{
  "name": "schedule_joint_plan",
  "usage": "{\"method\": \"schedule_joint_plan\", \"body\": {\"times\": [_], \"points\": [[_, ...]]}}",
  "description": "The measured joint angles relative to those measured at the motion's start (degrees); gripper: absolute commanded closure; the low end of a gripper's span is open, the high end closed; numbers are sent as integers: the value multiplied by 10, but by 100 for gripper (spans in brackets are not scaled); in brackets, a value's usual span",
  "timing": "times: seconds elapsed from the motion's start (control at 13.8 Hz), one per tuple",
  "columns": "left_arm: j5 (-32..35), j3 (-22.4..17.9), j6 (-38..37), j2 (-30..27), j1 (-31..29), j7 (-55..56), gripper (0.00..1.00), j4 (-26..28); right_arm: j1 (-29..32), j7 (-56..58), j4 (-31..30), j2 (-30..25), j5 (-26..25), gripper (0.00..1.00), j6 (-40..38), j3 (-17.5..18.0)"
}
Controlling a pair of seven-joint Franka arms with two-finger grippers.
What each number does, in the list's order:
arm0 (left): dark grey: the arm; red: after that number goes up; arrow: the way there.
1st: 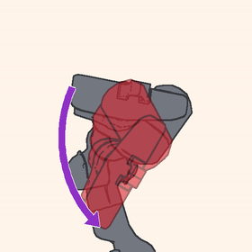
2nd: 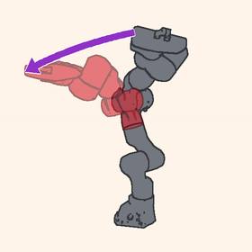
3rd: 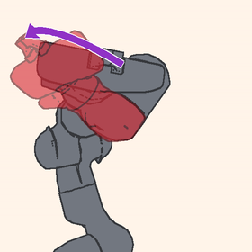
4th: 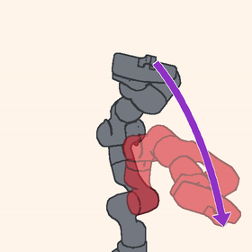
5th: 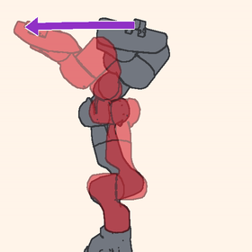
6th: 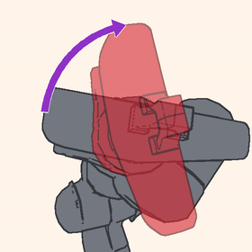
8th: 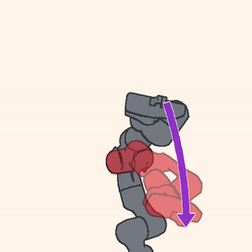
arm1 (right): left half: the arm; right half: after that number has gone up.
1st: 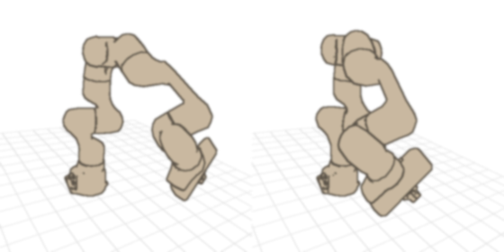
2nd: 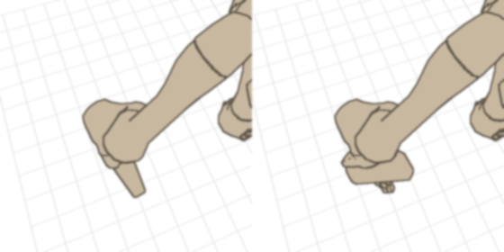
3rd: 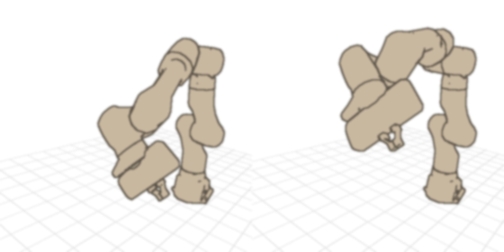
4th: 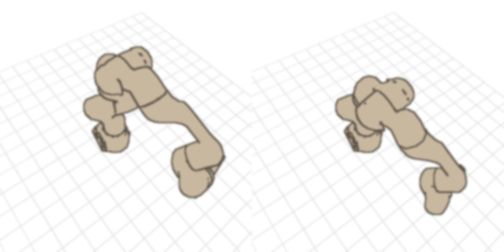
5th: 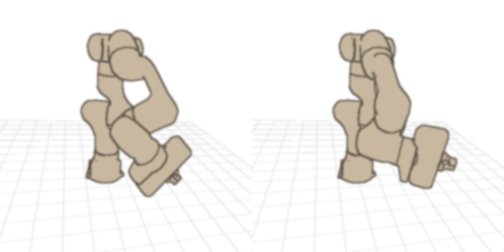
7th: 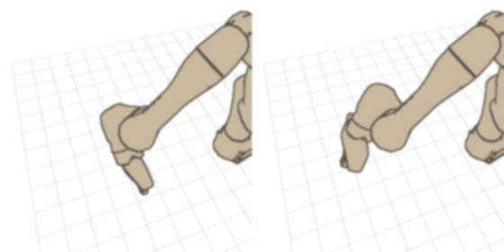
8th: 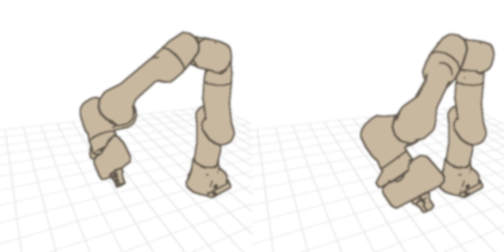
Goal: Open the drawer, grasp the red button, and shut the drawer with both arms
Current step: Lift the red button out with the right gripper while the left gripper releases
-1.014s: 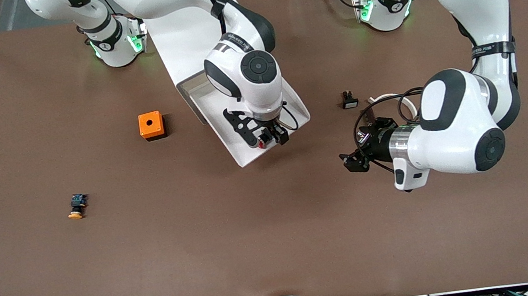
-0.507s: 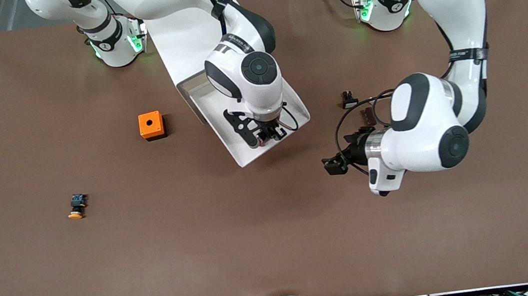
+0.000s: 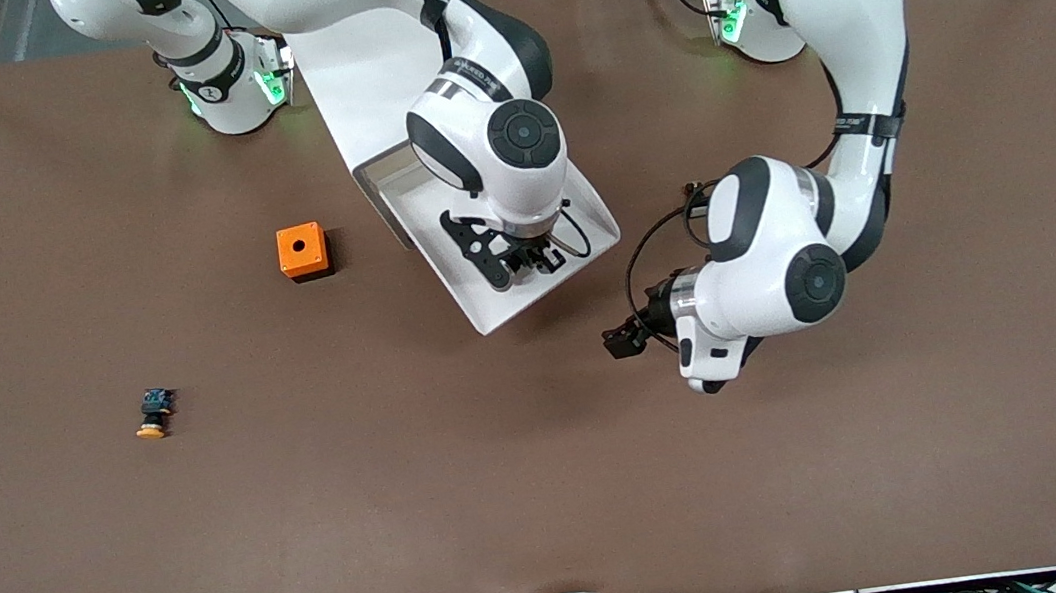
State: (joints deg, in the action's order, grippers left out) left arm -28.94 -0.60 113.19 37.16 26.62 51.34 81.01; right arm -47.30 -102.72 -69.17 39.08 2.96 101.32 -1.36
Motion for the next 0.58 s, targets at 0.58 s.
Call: {"method": "schedule_joint_plan", "body": {"times": [0.58], "points": [[7,1,109,7,83,31,0,66,159,307,53,-101,0,73,-186,-9]]}}
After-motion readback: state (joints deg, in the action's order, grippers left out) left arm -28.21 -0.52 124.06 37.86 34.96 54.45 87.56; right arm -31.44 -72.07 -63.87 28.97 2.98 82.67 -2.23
